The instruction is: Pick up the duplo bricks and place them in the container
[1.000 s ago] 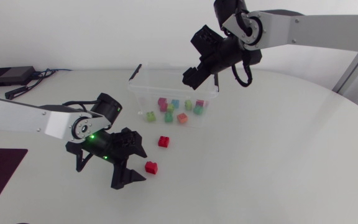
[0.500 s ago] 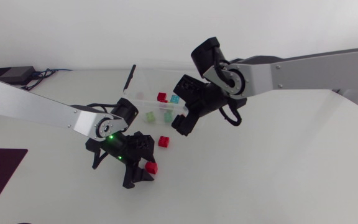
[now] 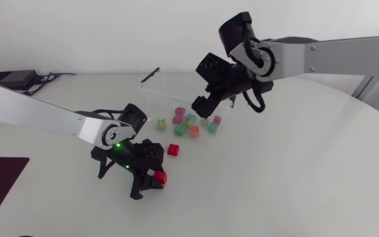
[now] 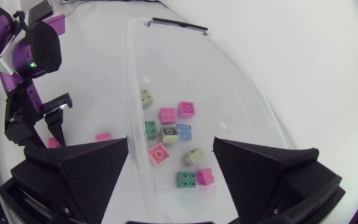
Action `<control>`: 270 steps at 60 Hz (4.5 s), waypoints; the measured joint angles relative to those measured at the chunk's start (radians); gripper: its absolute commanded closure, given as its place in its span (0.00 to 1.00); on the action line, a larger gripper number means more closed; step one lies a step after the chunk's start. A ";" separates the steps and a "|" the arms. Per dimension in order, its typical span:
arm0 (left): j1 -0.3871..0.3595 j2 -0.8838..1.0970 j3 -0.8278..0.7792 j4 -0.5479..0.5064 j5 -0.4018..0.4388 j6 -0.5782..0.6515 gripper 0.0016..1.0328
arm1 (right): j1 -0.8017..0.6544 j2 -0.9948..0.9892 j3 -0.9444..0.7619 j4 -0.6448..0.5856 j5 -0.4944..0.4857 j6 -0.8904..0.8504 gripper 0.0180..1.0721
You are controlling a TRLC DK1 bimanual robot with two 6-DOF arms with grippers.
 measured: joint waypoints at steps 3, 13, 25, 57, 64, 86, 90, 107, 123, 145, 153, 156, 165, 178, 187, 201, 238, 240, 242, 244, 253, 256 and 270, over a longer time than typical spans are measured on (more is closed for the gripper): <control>-0.003 0.000 0.000 0.000 0.000 0.000 0.66 | -0.004 -0.016 0.000 -0.003 0.004 0.000 0.08; -0.016 0.003 0.001 0.001 0.001 0.000 0.86 | 0.056 -0.146 -0.033 -0.008 0.004 0.000 0.08; -0.015 0.002 0.001 0.002 0.004 -0.001 0.87 | 0.179 -0.267 -0.134 -0.017 -0.001 0.006 0.08; 0.121 -0.398 -0.096 -0.079 0.047 -0.005 0.87 | 0.016 -0.039 -0.266 0.128 -0.027 -0.040 0.59; 0.184 -0.512 -0.114 -0.106 0.103 -0.005 0.87 | 0.007 -0.013 -0.242 0.140 -0.027 -0.050 0.58; 0.409 -0.653 -0.114 -0.075 0.266 -0.070 0.87 | 0.169 0.028 -0.228 0.103 -0.027 -0.058 0.39; 0.440 -0.685 -0.114 -0.072 0.294 -0.073 0.87 | 0.193 0.074 -0.196 0.077 -0.027 -0.064 0.38; 0.571 -0.735 -0.136 -0.088 0.367 -0.068 0.87 | 0.197 0.261 0.009 -0.053 -0.027 -0.080 0.26; 0.595 -0.752 -0.140 0.100 0.393 -0.200 0.87 | 0.197 0.338 0.107 -0.138 -0.035 -0.080 0.26; 0.538 -0.711 -0.140 0.457 0.341 -0.543 0.87 | 0.197 0.394 0.172 -0.199 -0.046 -0.084 0.27; 0.522 -0.691 -0.140 0.470 0.328 -0.575 0.87 | 0.197 0.395 0.178 -0.214 -0.048 -0.084 0.27; 0.521 -0.690 -0.140 0.472 0.328 -0.577 0.87 | 0.198 0.395 0.177 -0.214 -0.050 -0.084 0.27; 0.521 -0.690 -0.140 0.472 0.328 -0.589 0.87 | 0.211 0.369 0.142 -0.217 -0.050 -0.084 0.27; 0.521 -0.690 -0.140 0.475 0.328 -0.589 0.87 | 0.230 0.328 0.124 -0.233 -0.054 -0.083 0.10; 0.521 -0.690 -0.140 0.475 0.328 -0.589 0.87 | 0.226 0.314 0.125 -0.219 -0.032 -0.076 0.10; 0.521 -0.690 -0.140 0.475 0.328 -0.589 0.87 | 0.233 0.318 0.129 -0.207 0.056 0.002 0.10; 0.522 -0.690 -0.142 0.478 0.325 -0.589 0.87 | 0.262 0.433 0.225 -0.263 0.127 0.162 0.55; 0.522 -0.690 -0.142 0.478 0.325 -0.589 0.87 | 0.261 0.435 0.226 -0.264 0.127 0.163 0.64; 0.522 -0.690 -0.142 0.478 0.325 -0.589 0.87 | 0.261 0.435 0.227 -0.267 0.127 0.166 0.68; 0.522 -0.690 -0.142 0.479 0.324 -0.589 0.87 | 0.261 0.435 0.228 -0.270 0.127 0.167 0.68; 0.498 -0.685 -0.142 0.494 0.296 -0.589 0.87 | 0.261 0.433 0.227 -0.271 0.127 0.170 0.68; 0.476 -0.670 -0.141 0.515 0.279 -0.590 0.87 | 0.261 0.422 0.216 -0.270 0.127 0.170 0.68; 0.334 -0.478 -0.069 0.646 0.121 -0.668 0.87 | 0.240 0.186 0.084 -0.270 0.123 0.185 0.68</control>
